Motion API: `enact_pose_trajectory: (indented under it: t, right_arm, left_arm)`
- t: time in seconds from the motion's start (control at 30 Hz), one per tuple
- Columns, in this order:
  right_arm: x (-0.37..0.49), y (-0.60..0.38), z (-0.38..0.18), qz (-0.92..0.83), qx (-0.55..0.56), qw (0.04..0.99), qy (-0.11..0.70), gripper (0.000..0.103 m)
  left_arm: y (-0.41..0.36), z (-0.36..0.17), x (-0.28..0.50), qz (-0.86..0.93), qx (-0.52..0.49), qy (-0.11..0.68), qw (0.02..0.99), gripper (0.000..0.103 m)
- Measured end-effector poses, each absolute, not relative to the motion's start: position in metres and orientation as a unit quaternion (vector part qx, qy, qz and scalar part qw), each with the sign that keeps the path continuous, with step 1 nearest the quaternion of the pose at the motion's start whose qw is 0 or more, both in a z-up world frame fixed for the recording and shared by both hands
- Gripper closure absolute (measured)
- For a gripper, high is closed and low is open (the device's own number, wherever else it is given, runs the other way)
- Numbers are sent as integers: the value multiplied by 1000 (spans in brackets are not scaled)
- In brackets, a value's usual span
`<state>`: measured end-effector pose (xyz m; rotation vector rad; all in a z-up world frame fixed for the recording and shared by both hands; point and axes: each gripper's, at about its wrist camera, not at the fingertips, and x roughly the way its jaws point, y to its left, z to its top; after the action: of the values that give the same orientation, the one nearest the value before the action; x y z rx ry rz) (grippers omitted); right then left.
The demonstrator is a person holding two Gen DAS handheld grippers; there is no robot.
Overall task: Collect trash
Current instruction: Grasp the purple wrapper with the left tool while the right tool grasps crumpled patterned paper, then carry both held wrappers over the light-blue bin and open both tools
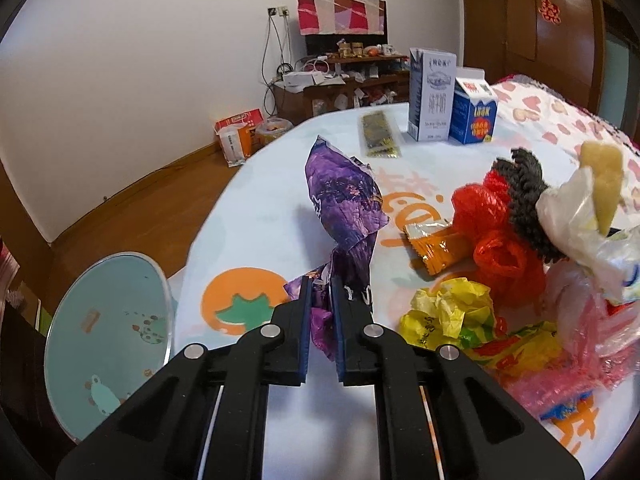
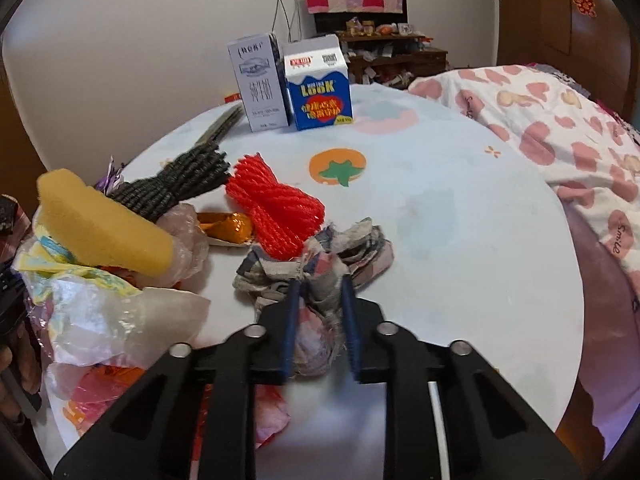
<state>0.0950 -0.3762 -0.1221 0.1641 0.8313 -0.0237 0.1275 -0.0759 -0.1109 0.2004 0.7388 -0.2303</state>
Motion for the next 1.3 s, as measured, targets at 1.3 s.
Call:
enact_pose_trajectory:
  t: [1.3]
  right_arm:
    - [126, -212, -19, 101, 11, 967, 235, 88]
  left_arm:
    - [48, -30, 69, 7, 18, 296, 955, 94]
